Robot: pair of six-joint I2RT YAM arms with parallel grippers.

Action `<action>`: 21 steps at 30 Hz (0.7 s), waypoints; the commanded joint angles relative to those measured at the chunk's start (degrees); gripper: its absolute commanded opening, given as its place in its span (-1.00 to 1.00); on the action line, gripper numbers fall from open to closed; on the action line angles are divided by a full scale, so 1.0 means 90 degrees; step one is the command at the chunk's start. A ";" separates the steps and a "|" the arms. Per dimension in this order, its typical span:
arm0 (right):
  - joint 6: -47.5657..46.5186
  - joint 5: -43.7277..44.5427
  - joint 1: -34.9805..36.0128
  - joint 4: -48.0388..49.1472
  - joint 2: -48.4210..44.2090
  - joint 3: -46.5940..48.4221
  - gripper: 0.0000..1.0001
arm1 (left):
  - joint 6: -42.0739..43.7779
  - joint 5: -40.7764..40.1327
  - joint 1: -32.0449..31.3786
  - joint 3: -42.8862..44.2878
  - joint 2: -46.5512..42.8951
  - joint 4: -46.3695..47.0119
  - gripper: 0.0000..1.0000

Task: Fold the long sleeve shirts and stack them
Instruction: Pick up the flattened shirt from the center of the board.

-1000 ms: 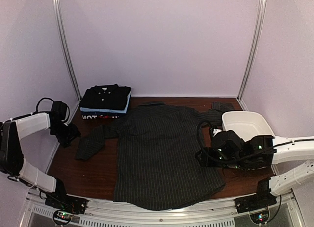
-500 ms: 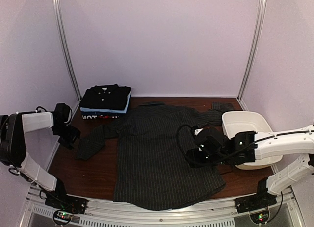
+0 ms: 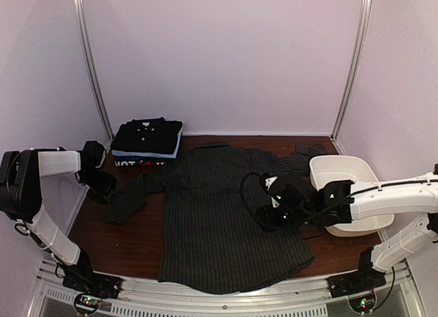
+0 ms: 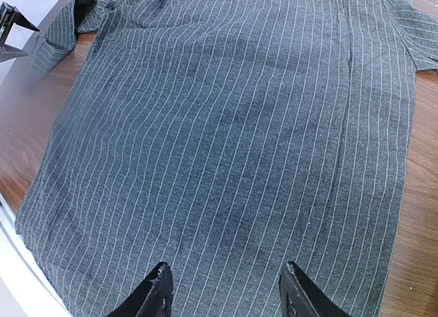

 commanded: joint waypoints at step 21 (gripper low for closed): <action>-0.0237 -0.0324 -0.0327 0.0288 -0.0154 -0.0228 0.10 | -0.0424 -0.0185 -0.0342 0.0285 0.0614 -0.0250 -0.49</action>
